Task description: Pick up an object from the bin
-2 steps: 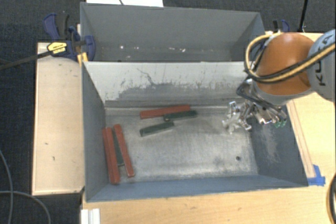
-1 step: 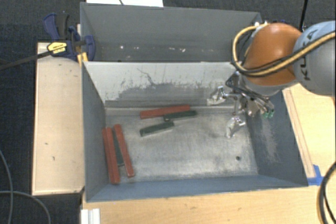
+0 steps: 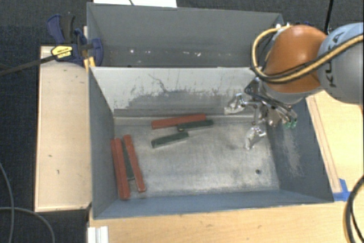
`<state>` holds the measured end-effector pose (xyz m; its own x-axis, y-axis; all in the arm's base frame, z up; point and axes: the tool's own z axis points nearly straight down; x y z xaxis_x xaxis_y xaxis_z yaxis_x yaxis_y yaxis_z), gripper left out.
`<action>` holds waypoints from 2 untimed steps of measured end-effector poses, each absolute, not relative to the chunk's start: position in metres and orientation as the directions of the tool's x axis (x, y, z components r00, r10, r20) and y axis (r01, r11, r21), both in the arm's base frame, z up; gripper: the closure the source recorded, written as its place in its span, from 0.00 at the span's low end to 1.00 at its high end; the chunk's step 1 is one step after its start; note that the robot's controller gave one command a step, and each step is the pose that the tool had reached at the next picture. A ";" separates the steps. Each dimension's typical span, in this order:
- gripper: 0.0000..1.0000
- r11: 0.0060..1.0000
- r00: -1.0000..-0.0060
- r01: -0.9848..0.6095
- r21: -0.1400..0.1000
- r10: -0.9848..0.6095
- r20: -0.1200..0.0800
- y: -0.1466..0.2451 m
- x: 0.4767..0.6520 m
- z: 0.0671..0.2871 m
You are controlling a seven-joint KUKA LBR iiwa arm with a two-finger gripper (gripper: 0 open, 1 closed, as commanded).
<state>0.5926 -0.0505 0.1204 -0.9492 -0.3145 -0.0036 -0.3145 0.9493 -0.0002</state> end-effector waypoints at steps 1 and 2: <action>0.00 0.929 -0.928 -0.371 -0.001 -0.371 -0.003 -0.008 0.588 0.105; 0.00 0.960 -0.960 -0.279 0.003 -0.279 -0.010 0.012 0.580 0.090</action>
Offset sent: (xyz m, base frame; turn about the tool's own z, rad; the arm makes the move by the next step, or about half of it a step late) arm -0.0244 0.0608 -0.0504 0.1965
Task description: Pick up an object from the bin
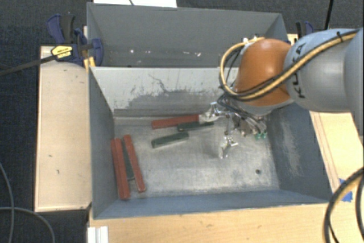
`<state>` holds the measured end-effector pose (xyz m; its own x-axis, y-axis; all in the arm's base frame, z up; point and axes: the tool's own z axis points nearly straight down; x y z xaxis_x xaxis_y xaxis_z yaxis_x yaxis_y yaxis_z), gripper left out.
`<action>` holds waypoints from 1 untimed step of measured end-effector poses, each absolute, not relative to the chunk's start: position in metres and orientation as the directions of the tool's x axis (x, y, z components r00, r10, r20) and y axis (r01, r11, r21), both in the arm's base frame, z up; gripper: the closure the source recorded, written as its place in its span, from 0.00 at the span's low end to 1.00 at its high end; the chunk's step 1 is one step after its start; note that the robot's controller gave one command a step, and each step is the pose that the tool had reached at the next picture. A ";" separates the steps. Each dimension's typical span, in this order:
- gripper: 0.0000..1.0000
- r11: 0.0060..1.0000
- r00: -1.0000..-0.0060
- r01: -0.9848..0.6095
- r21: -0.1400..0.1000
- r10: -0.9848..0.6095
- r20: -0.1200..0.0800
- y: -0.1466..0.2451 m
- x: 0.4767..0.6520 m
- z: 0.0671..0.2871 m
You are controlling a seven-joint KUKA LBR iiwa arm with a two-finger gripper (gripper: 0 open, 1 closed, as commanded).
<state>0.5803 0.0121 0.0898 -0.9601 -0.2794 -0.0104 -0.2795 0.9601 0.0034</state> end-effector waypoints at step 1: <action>0.00 0.990 -0.990 -0.139 0.000 -0.139 -0.006 0.045 0.581 0.096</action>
Offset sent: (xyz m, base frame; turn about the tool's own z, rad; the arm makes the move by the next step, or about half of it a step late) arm -0.0059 0.0796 0.0130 0.0934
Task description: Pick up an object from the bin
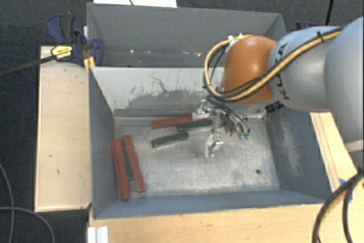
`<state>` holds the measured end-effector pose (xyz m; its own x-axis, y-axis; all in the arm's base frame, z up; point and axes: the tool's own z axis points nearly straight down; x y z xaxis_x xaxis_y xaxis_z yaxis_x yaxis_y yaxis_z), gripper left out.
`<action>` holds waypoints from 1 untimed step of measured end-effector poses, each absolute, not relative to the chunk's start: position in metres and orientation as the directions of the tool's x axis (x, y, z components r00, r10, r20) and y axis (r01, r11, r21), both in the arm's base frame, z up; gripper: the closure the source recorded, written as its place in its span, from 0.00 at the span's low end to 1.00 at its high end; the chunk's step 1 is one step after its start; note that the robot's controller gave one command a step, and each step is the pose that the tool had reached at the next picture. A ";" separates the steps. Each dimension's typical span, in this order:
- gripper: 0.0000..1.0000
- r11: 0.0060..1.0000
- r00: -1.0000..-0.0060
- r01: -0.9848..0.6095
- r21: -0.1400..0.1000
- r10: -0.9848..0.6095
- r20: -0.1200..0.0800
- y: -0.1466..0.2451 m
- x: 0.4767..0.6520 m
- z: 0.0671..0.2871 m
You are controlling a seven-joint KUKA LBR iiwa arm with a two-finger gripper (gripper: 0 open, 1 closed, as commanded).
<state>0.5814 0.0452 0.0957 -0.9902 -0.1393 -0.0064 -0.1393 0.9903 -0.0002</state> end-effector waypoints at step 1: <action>0.00 0.963 -0.963 -0.268 0.000 -0.268 -0.006 0.070 0.578 0.099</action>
Offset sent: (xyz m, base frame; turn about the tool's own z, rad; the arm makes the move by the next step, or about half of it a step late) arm 0.0097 0.0535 -0.0239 -0.0379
